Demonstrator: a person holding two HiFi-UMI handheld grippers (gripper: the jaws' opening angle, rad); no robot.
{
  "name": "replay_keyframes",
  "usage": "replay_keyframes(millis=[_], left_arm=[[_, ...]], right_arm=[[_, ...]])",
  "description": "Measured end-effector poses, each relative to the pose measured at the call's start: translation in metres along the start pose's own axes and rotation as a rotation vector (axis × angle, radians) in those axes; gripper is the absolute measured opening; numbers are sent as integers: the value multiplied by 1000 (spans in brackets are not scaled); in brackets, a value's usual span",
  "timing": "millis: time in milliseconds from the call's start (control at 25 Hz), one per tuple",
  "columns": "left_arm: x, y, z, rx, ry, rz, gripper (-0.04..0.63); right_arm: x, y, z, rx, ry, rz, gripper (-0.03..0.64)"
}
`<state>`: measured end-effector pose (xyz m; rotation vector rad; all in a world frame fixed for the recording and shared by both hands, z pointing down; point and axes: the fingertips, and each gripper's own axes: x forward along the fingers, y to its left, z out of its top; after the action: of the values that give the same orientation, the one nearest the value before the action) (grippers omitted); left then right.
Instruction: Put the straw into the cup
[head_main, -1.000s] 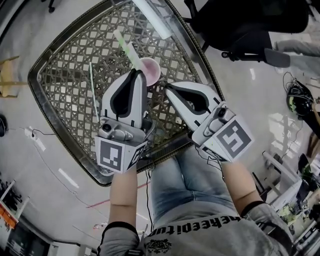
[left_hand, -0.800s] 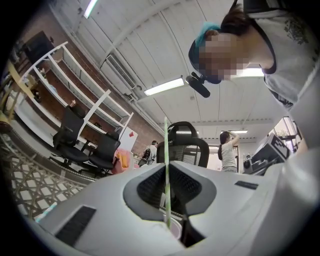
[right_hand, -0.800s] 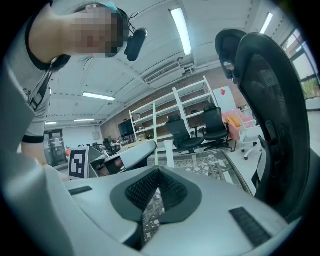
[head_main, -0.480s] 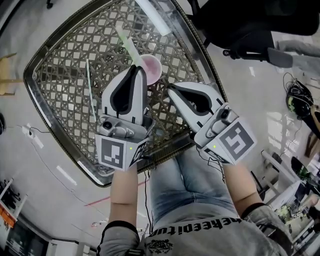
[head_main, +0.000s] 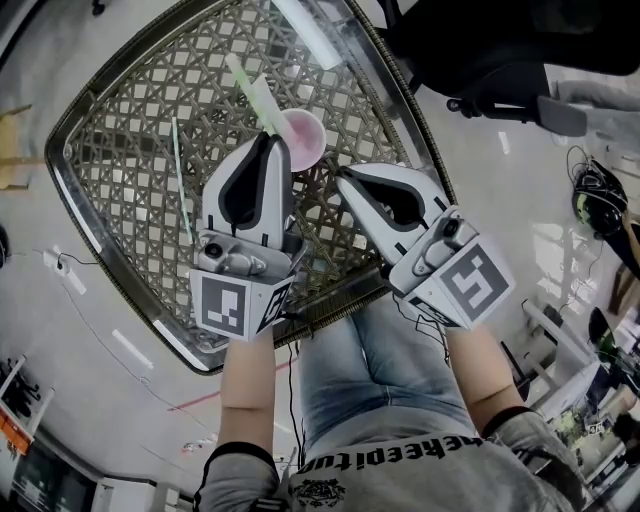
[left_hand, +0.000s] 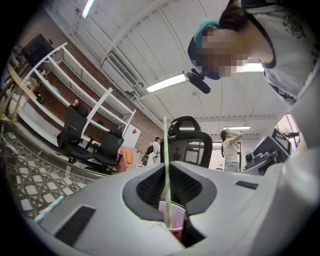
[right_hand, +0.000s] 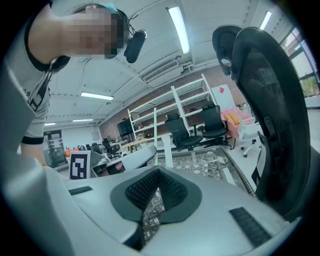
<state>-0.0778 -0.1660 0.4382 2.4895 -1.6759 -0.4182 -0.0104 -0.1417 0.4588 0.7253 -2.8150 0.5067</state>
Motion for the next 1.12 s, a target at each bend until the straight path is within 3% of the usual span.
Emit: replay_keyframes(millis=[560,720,1120], left_arm=[[-6,0,-1,-11,6,9,60],[-6,-5,4,-9,8,7,31],[-17,-26,29,3,53,11,29]], right_arm=[[2,5,2,-10,-5,11,12],[0,10,5,-15,-3,21,12],[-10,30,31,-29,-25,56,12]])
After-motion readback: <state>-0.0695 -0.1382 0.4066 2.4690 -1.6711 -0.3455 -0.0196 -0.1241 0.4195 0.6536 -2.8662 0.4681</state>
